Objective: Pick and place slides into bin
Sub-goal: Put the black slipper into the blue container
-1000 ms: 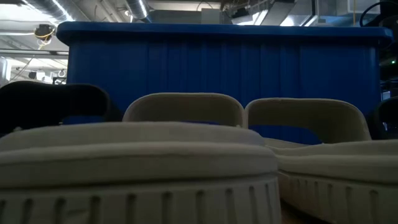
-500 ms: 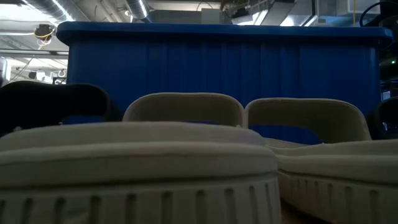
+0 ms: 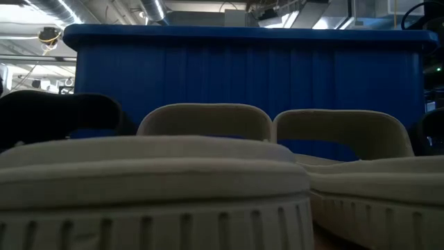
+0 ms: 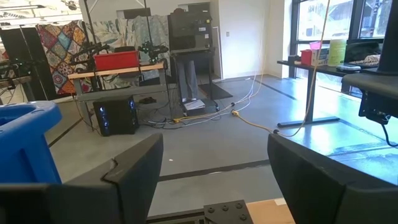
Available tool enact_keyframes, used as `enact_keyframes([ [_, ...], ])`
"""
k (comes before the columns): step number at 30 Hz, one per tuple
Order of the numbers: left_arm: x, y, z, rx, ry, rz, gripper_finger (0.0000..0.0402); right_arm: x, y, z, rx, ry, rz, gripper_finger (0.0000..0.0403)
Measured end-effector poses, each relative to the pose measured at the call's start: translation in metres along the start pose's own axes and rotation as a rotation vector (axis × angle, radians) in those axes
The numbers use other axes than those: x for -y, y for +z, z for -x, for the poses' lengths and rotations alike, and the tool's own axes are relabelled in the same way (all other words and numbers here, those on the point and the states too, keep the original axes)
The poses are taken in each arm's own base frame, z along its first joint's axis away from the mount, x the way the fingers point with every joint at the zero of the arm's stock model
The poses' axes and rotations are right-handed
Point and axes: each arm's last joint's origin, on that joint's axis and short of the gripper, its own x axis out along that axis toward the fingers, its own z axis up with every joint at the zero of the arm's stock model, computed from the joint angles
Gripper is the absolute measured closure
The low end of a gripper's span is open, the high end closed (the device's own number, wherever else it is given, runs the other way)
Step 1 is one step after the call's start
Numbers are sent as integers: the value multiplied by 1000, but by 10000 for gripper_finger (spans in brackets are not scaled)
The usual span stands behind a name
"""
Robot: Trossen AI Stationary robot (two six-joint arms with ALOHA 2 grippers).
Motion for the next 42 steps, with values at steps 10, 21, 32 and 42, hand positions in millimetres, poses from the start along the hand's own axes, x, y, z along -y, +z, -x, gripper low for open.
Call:
enact_keyframes([
  [10,102,6,-32,-163,74,298,141,0,0,0,0,0,2,114],
  [21,180,-21,-51,-311,176,513,141,0,0,0,0,0,28,114],
  [32,204,-62,-48,-688,104,616,146,0,0,0,-1,0,28,114],
  [42,204,-83,-24,-1098,30,697,149,0,0,0,-1,0,28,114],
])
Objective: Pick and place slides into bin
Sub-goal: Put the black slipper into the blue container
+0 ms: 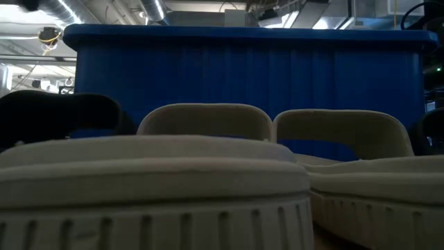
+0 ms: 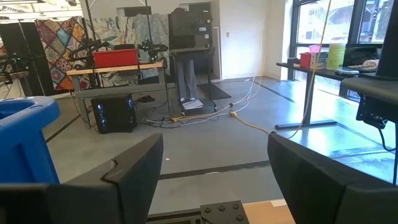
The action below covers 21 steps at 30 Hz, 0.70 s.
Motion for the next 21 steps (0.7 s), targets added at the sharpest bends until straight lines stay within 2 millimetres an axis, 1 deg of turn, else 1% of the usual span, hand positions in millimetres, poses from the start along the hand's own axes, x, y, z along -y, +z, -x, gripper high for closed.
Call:
enact_keyframes([
  [5,-10,-9,1,-127,78,96,149,0,0,0,0,0,0,114],
  [8,-11,-13,-4,-205,115,114,149,0,0,0,0,0,-9,114],
  [14,-2,-22,-30,-326,177,83,149,0,0,0,0,0,-57,114],
  [17,0,-31,-43,-399,258,90,149,0,0,0,0,0,-57,114],
  [21,-1,-42,-56,-449,407,130,149,0,0,0,0,1,-59,114],
])
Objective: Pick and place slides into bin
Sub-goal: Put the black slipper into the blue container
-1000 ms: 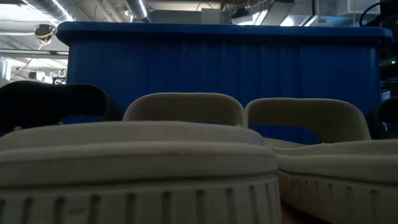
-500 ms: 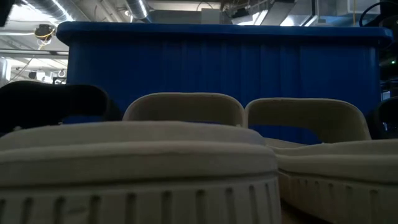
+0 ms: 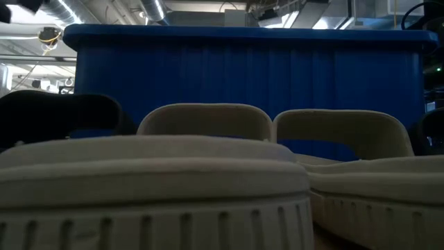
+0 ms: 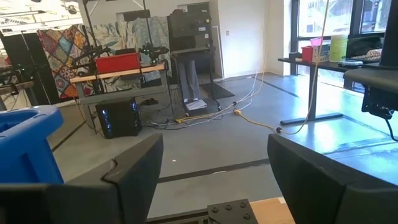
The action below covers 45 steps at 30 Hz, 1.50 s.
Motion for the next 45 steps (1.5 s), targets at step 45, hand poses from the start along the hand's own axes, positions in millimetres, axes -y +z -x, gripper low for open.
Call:
enact_keyframes([
  [45,-15,-3,-41,81,377,19,173,0,0,0,0,0,5,114],
])
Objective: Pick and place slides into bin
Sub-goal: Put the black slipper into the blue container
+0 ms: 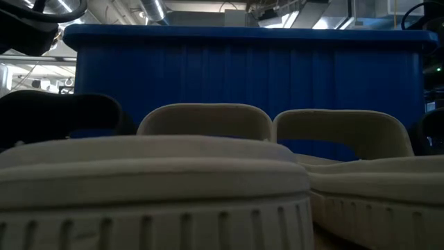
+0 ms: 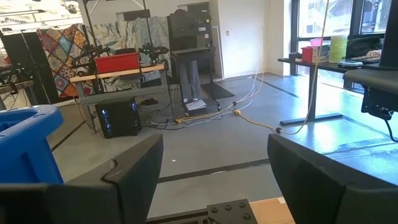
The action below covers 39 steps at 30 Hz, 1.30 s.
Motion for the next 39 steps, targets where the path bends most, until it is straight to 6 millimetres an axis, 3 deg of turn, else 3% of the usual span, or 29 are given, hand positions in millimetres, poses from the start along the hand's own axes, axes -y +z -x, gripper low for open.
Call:
enact_keyframes([
  [11,-2,7,-2,-15,1,20,220,0,0,0,0,0,2,114],
  [31,-10,26,-7,-55,4,78,221,0,0,0,0,0,2,114],
  [39,-13,33,-9,-63,4,23,221,0,0,0,0,0,2,114],
])
